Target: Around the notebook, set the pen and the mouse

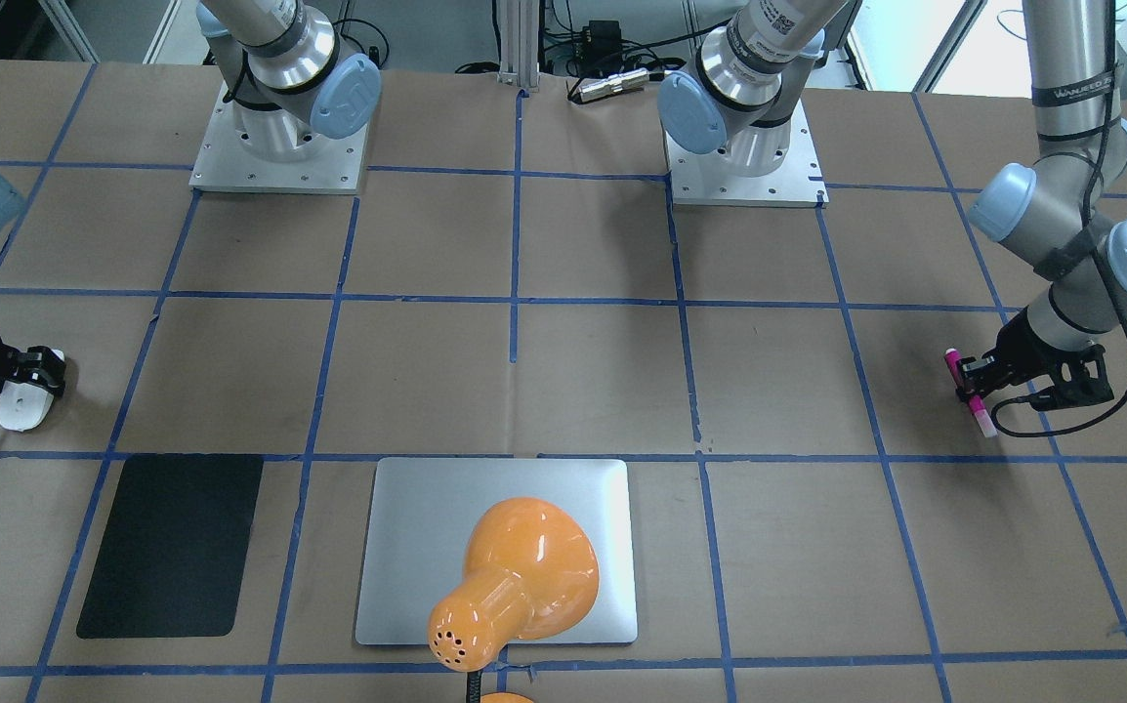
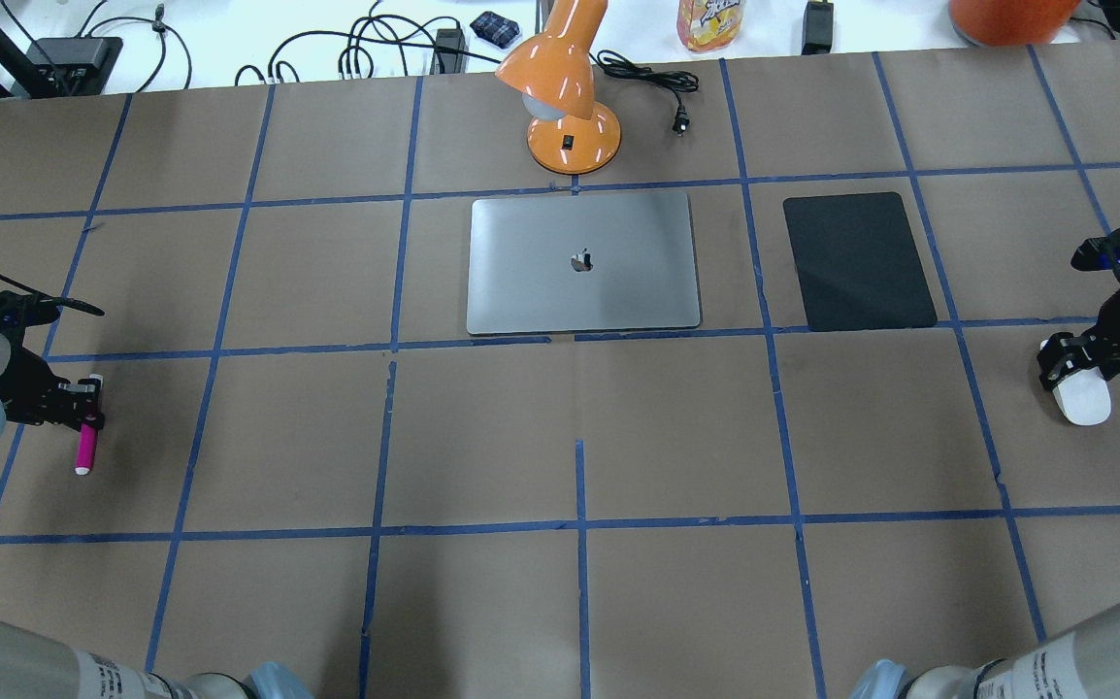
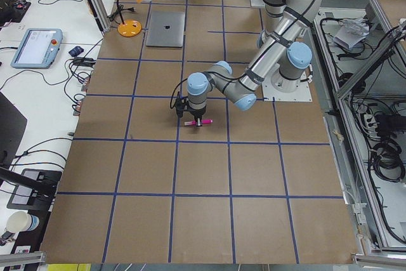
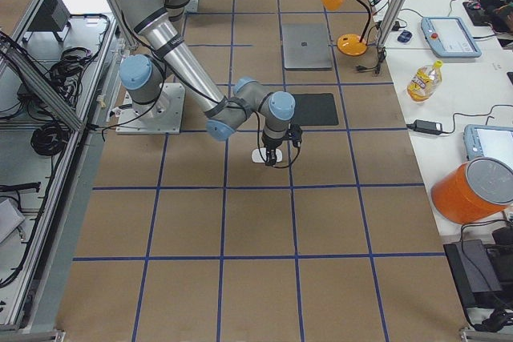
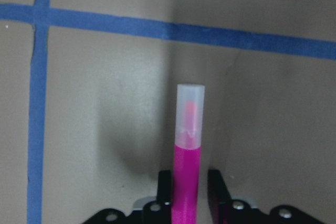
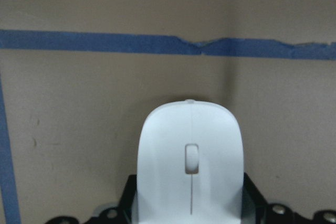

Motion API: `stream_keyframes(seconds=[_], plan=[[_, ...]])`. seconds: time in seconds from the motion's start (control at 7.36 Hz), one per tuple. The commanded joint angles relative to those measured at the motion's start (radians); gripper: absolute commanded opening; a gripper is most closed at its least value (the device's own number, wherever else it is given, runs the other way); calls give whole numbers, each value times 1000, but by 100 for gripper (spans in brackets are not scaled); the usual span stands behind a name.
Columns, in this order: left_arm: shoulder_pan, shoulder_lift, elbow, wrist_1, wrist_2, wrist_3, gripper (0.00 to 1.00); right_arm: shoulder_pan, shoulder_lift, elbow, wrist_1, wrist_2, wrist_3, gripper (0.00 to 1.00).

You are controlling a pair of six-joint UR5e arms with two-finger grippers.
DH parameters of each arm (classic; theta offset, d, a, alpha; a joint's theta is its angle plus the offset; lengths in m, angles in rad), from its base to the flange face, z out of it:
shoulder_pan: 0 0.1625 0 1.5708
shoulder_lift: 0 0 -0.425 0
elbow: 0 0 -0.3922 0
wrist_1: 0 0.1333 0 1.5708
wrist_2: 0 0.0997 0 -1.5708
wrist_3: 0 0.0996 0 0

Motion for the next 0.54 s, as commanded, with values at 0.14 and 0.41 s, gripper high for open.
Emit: stream_keyframes(seconds=[0.14,0.41], plan=[[-25,67,15,-146,19,-166,4,63,-3,-54,2,2,60,50],[-109,155,-32,-209,15,-348,4,230,45,-222,98,34,248,52]])
